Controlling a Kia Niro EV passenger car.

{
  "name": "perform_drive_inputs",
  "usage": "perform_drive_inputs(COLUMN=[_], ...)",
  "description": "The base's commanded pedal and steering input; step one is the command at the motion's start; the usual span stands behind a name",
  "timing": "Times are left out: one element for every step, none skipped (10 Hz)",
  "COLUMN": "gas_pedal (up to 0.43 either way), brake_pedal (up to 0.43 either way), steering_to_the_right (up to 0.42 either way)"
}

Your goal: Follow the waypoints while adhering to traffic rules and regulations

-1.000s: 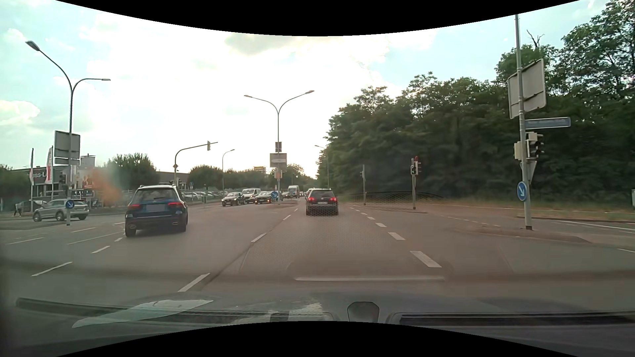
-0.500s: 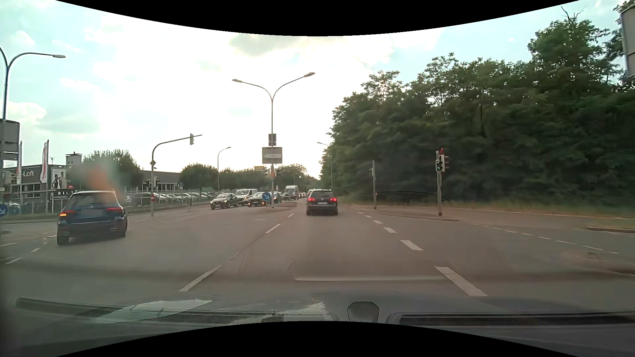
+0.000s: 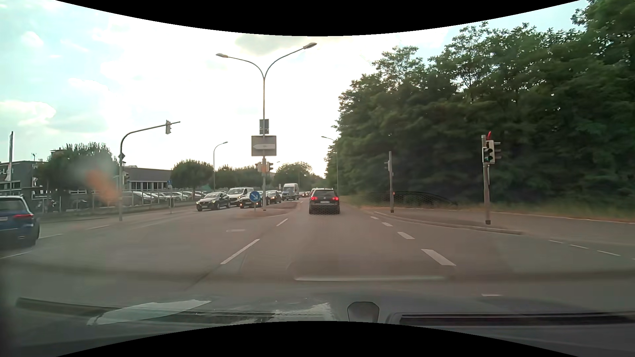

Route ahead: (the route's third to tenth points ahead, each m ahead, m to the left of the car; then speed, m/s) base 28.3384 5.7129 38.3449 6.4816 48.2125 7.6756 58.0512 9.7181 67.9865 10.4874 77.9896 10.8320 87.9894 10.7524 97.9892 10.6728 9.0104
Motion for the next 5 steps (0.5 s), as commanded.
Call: perform_drive_inputs(gas_pedal=[0.169, 0.157, 0.157, 0.157, 0.157], brake_pedal=[0.0, 0.0, 0.0, 0.0, 0.0], steering_to_the_right=[-0.023, -0.023, -0.023, -0.022, -0.022])
